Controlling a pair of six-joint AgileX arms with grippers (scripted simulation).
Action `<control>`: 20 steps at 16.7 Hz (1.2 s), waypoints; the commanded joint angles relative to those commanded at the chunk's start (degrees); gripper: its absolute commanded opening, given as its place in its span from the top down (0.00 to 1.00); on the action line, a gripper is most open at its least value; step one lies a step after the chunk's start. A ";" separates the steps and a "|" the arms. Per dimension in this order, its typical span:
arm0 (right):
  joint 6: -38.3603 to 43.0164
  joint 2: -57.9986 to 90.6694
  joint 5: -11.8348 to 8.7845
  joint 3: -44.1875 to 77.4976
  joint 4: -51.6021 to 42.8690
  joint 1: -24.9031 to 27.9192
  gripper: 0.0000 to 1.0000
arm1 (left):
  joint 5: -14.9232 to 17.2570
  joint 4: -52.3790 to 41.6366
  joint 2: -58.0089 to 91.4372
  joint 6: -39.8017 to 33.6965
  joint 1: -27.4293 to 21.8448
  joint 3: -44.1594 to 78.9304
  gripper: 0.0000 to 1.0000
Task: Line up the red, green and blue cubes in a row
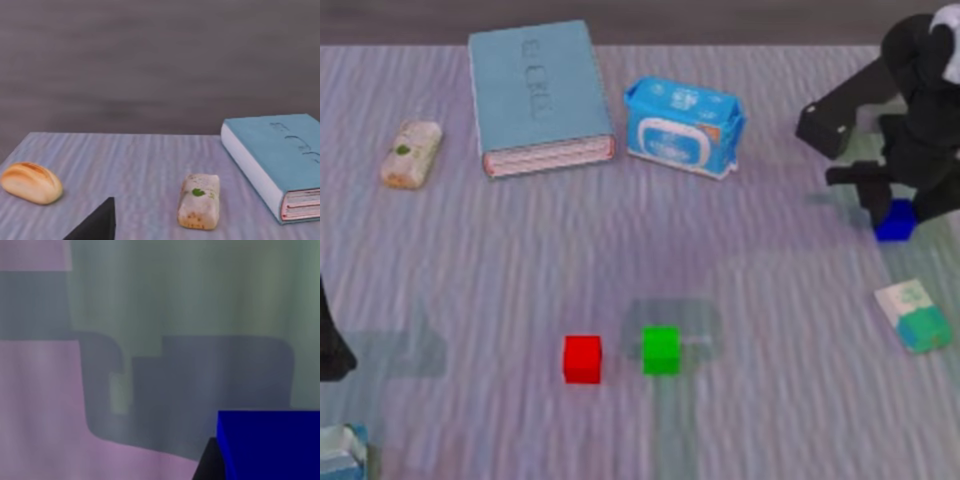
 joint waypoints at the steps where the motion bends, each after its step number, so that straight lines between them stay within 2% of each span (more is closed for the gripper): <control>1: 0.00 0.00 0.00 0.00 0.00 0.00 1.00 | 0.00 0.00 0.00 0.00 0.00 0.00 0.00; 4: -0.09 -1.28 0.11 1.15 -1.28 -0.06 1.00 | 0.00 0.00 0.00 0.00 0.00 0.00 0.00; 11: -0.11 -4.78 0.07 9.47 -13.36 0.31 1.00 | 0.00 0.00 0.00 0.00 0.00 0.00 0.00; 16: 0.11 -4.88 0.05 9.49 -13.49 0.14 1.00 | 0.00 0.00 0.00 0.00 0.00 0.00 0.00; 20: 6.35 -9.61 0.05 3.43 -11.92 6.40 1.00 | 0.00 0.00 0.00 0.00 0.00 0.00 0.00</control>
